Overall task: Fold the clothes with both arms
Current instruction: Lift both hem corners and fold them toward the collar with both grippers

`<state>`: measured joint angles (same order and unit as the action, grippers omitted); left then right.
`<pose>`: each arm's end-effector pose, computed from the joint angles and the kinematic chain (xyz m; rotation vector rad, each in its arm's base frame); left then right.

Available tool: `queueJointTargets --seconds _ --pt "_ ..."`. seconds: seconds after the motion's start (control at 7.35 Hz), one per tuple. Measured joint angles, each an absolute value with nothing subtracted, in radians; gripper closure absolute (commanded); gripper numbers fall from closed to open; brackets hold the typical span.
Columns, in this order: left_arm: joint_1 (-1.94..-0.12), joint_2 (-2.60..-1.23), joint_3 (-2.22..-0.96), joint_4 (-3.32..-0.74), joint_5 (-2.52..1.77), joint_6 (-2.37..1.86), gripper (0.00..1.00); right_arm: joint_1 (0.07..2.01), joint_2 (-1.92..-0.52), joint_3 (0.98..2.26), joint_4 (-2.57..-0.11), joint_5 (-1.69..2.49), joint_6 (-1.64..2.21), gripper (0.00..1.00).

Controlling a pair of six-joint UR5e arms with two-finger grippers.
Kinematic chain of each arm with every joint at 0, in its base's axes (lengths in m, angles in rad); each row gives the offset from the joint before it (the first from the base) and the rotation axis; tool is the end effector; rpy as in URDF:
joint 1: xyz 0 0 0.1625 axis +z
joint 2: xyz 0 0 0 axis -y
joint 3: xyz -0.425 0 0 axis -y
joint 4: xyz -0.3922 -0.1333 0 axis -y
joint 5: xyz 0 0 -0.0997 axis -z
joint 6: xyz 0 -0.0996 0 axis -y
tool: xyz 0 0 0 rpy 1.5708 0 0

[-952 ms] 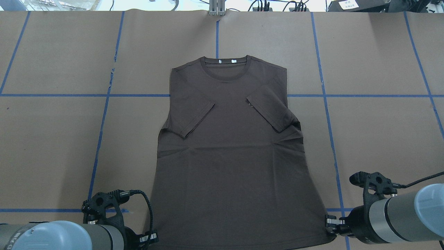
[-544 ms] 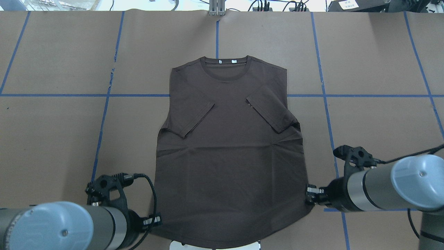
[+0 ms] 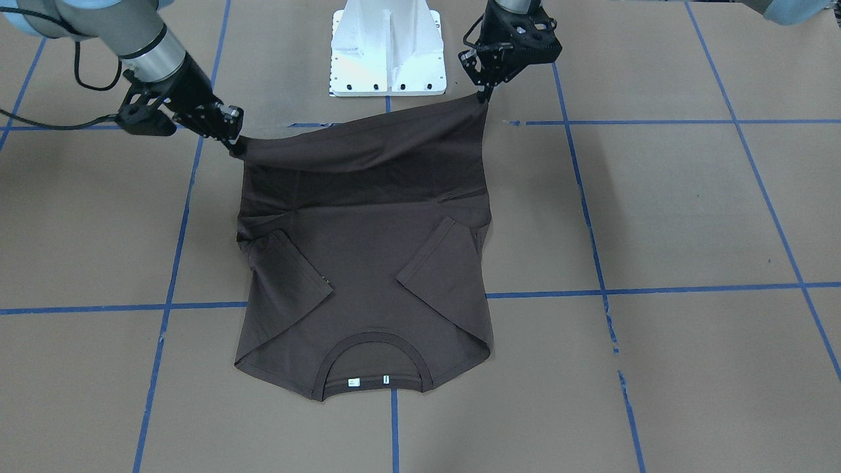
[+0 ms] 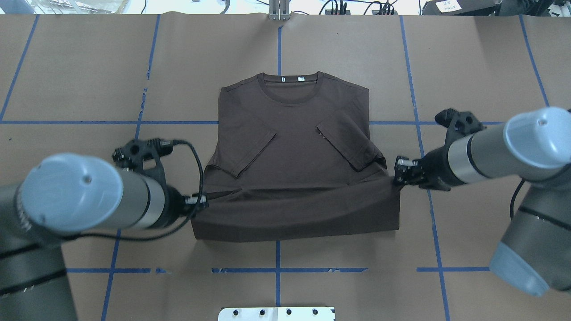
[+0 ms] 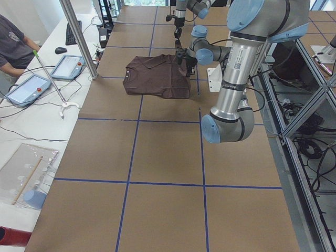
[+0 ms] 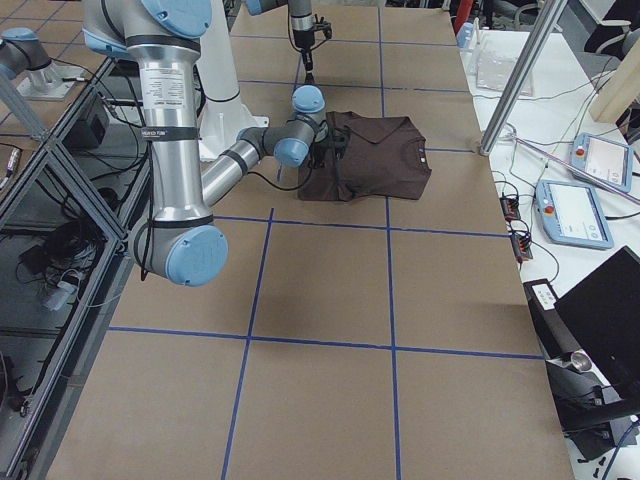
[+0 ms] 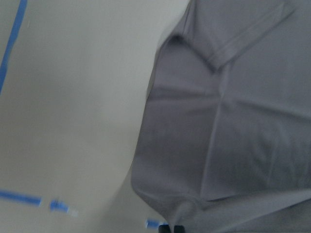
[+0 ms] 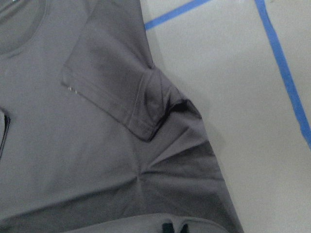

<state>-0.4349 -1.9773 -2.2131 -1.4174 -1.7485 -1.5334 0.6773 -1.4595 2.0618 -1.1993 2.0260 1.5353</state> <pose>0.4069 -0.3166 0.1964 0.0480 0.9102 -0.2902 -0.3339 -0.3834 0.3305 -0.0587 -1.0462 0.3610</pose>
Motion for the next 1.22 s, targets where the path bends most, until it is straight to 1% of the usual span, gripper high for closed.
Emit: queueJointTargets --seconds 0.27,0.54,0.82,1.22 --pt "-0.548 -2.035 -2.089 -1.442 -1.763 -1.47 1.0 0.764 -1.404 1.983 -1.2 2.052 1.527 1.0" --pt "-0.626 -2.076 -1.958 -1.52 -1.765 -1.433 1.0 0.804 -1.356 1.921 -1.201 2.053 1.527 1.0" --pt "-0.677 -2.133 -1.78 -1.658 -1.766 -1.421 1.0 0.834 -1.255 1.801 -1.201 2.054 1.529 1.0" --pt "-0.739 -2.198 -1.616 -1.765 -1.766 -1.405 1.0 0.877 -1.123 1.623 -1.2 2.054 1.525 1.0"
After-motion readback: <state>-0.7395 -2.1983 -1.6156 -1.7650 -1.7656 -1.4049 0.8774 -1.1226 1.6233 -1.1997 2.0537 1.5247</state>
